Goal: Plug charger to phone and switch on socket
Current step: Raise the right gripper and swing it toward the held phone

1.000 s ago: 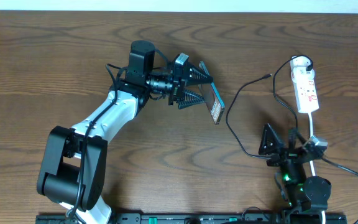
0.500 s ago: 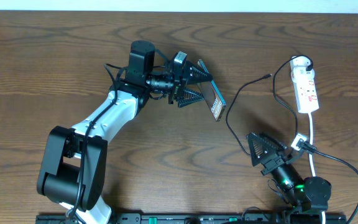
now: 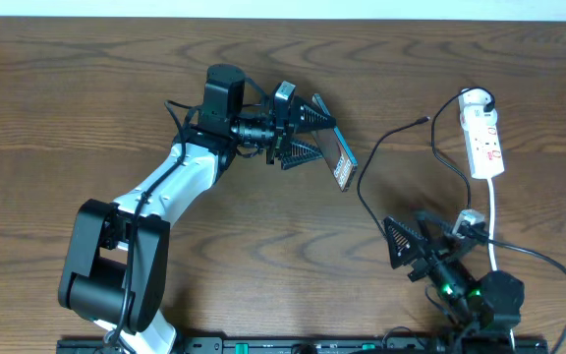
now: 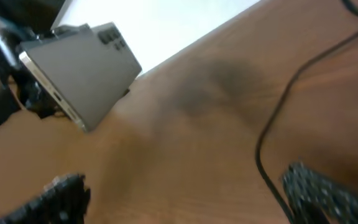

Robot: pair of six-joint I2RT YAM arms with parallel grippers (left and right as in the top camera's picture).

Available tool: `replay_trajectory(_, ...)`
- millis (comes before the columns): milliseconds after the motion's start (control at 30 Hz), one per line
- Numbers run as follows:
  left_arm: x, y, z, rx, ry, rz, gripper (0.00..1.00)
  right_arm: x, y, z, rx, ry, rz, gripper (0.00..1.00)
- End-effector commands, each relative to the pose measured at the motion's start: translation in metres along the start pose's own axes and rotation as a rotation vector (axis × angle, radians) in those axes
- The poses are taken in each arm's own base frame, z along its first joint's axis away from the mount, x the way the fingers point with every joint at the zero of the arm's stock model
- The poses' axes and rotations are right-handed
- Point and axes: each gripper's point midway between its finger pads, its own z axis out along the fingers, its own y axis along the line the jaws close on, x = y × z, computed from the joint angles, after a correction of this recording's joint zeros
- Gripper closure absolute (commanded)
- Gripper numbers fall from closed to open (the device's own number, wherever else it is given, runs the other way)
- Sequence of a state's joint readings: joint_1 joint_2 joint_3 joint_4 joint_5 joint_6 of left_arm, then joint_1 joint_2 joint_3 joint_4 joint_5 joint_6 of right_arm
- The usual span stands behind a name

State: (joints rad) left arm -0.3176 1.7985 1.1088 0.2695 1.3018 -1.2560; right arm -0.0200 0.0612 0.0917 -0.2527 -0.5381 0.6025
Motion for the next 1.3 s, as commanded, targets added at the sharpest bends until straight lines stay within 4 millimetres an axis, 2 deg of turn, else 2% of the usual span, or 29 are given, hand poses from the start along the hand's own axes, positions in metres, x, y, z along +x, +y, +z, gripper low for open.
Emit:
replay_trajectory(0,0.006,-0.018,-0.005,0.020,0.001,0.064,0.34,-0.024,0.012,-0.016,0.080,-0.016,-0.156,0.01)
replay_trajectory(133,0.004,-0.017,-0.005,0.018,-0.007,0.064,0.34,-0.041,0.025,-0.041,0.166,-0.011,-0.199,0.01)
replay_trajectory(267,0.002,-0.017,-0.005,0.015,-0.018,0.064,0.34,-0.046,0.054,-0.063,0.130,0.018,-0.205,0.01)
replay_trajectory(333,0.002,-0.017,-0.005,0.016,-0.018,0.064,0.34,-0.041,0.073,-0.070,0.059,0.056,-0.200,0.01)
replay_trajectory(433,0.002,-0.017,-0.005,0.016,-0.018,0.064,0.35,-0.023,0.103,-0.075,-0.107,0.149,-0.162,0.01)
replay_trajectory(567,0.002,-0.017,-0.005,0.016,-0.017,0.064,0.34,0.001,0.123,-0.084,-0.241,0.270,-0.075,0.01)
replay_trajectory(733,0.002,-0.017,-0.005,0.016,-0.018,0.064,0.34,-0.001,0.121,-0.083,-0.229,0.259,-0.080,0.01)
replay_trajectory(833,0.002,-0.017,-0.005,0.016,-0.017,0.064,0.35,-0.012,0.116,-0.079,-0.188,0.209,-0.105,0.01)
replay_trajectory(933,0.002,-0.017,-0.005,0.016,-0.017,0.064,0.34,-0.024,0.094,-0.074,-0.058,0.139,-0.146,0.01)
replay_trajectory(967,0.002,-0.017,-0.005,0.016,-0.017,0.064,0.34,-0.028,0.074,-0.074,0.050,0.116,-0.193,0.01)
replay_trajectory(1033,0.003,-0.017,-0.005,0.016,-0.017,0.064,0.34,-0.031,0.064,-0.074,0.106,0.101,-0.221,0.01)
replay_trajectory(1133,0.004,-0.017,-0.005,0.017,-0.010,0.063,0.34,-0.039,0.070,-0.073,0.085,0.069,-0.257,0.01)
replay_trajectory(1267,0.004,-0.017,-0.005,0.017,-0.009,0.063,0.34,-0.050,0.091,-0.071,-0.012,0.031,-0.267,0.01)
